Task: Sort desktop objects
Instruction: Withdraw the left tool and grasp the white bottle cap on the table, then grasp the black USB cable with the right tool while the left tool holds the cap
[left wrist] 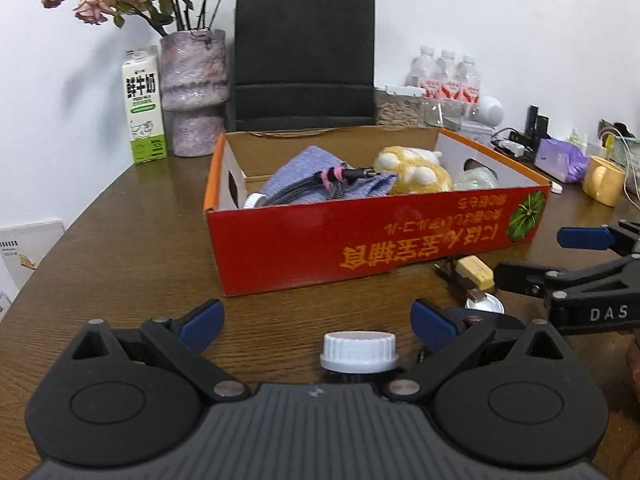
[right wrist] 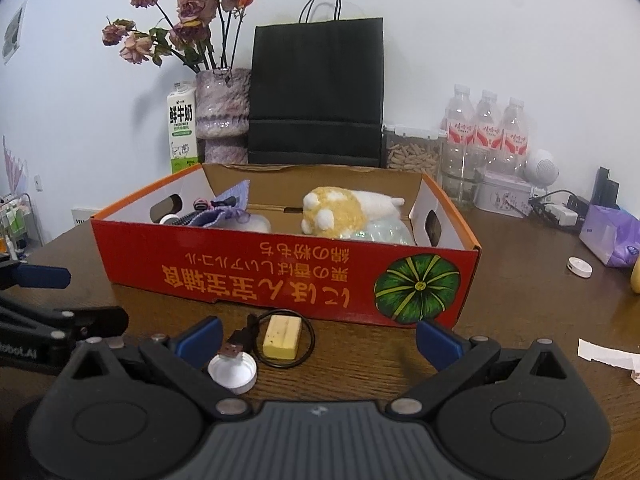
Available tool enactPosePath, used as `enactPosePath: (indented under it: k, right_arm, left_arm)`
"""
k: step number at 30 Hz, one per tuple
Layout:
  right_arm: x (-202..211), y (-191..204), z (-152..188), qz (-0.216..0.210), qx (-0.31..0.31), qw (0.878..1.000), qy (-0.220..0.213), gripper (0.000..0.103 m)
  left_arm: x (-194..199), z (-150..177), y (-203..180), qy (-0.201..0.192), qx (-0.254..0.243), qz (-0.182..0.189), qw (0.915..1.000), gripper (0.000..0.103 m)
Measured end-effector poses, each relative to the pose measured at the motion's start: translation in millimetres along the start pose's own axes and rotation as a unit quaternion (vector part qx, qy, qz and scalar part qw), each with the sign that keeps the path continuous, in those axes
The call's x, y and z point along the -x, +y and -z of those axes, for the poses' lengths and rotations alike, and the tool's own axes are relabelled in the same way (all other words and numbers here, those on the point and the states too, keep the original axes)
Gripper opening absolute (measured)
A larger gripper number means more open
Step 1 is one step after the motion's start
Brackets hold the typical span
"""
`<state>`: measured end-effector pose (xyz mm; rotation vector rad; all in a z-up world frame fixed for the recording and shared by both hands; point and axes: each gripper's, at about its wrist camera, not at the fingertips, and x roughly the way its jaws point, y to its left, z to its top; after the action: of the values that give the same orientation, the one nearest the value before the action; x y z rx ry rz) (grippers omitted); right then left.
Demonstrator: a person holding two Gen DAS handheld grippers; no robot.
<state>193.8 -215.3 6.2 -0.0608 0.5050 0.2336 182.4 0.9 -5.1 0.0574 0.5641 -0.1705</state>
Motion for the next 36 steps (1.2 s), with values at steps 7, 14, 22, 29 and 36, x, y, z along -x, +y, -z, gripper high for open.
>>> enactPosePath:
  k: [7,14,22,29,36]
  right_arm:
    - [-2,1,1,-0.002,0.004,1.000,0.008,0.103]
    - [0,5,0,-0.014,0.013,1.000,0.004,0.103]
    - [0,21,-4,-0.047,0.044,0.998,-0.003,0.076]
    - [-13,35,-12,-0.069,0.064,0.995,0.017,0.022]
    - [-33,43,-12,-0.064,0.064,0.993,0.077,0.018]
  left_arm:
    - [-6,3,-2,0.036,0.000,0.033,0.9988,0.048]
    - [-1,3,0,0.018,0.018,0.034,0.9991,0.040]
    - [0,-3,7,0.000,0.038,-0.002,0.9993,0.040]
    - [3,-3,9,-0.009,0.039,-0.018,0.9990,0.040]
    - [4,-3,11,-0.011,0.042,-0.016,0.9989,0.040]
